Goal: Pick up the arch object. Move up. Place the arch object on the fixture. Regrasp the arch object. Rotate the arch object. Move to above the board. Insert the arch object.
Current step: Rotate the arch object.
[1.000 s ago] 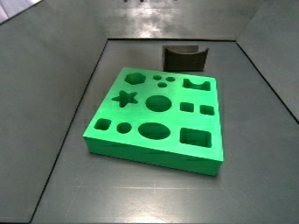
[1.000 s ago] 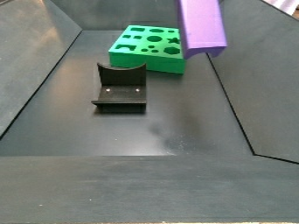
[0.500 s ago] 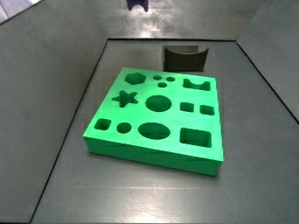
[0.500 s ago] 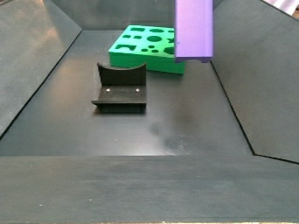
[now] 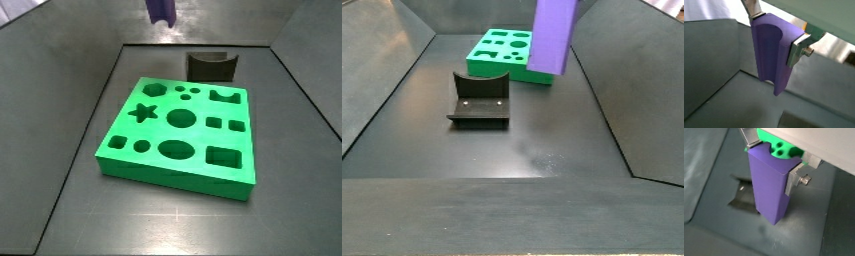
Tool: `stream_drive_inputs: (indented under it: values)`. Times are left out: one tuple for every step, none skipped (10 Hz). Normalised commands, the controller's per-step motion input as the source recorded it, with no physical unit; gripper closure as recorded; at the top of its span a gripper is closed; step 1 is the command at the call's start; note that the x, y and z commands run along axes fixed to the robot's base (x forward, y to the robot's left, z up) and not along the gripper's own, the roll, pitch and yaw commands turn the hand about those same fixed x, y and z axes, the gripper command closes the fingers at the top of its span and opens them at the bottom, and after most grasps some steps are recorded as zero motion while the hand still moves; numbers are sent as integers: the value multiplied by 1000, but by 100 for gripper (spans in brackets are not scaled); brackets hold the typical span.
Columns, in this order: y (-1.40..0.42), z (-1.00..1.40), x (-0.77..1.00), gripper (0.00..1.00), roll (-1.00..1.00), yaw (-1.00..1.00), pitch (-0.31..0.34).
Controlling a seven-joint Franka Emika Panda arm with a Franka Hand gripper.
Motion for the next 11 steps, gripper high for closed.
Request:
stream_drive_inputs:
  values:
    - [16,70,-62,100,-927,-1000,321]
    - [15,76,-66,100,-941,-1000,353]
    - [11,78,-52,100,-983,-1000,425]
    - [13,71,-41,100,-1000,-998,463]
    - [16,82,-6,100,-789,-728,440]
    - [10,54,28,100,-504,-423,335]
    - [13,14,45,100,-340,-255,243]
    - [13,4,46,100,-263,-178,190]
    - [38,0,-35,100,-26,-1000,16]
    - [39,-4,-44,100,-24,-1000,11]
    - [34,0,-41,100,-24,-1000,11]
